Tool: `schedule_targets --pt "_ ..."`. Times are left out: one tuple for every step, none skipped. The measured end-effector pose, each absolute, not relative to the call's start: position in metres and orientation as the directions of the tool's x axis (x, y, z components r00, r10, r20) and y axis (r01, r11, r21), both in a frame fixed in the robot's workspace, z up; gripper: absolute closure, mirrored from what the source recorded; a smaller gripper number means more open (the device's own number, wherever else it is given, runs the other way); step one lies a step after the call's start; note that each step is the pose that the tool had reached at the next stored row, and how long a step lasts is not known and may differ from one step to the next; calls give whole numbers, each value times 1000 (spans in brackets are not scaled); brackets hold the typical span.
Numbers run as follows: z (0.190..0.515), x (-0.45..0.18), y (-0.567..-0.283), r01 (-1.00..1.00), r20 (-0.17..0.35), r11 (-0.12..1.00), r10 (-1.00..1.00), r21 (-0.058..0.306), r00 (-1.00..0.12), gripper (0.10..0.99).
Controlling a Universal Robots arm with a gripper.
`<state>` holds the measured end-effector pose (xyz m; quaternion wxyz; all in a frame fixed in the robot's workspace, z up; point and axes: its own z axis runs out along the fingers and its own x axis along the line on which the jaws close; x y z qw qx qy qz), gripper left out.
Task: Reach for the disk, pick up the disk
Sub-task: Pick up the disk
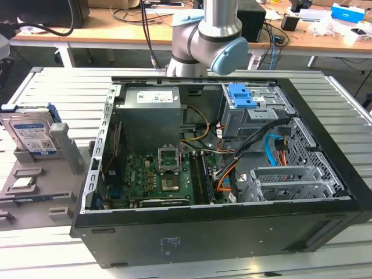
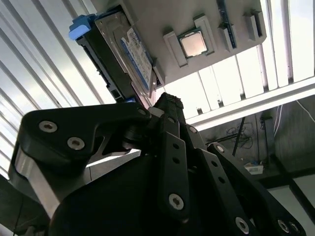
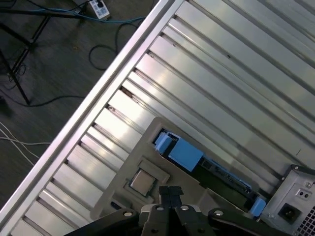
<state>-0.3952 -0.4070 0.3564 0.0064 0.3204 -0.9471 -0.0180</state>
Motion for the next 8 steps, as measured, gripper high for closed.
schedule_targets --pt "356 -395 -407 -612 0 790 -613 38 -790 980" --pt "356 -395 -407 -618 0 785 -618 38 -786 980" --pt "356 -395 -407 -624 1 781 -624 38 -781 980" --pt "356 -395 -407 -631 0 775 -631 38 -775 980" --pt "356 -395 -407 -637 0 770 -637 38 -771 980" --pt "356 -395 -407 -643 0 765 -643 38 -766 980" --pt "356 -395 -407 -648 0 761 -649 38 -761 980" --pt "356 -395 -407 -657 0 753 -657 38 -754 980"
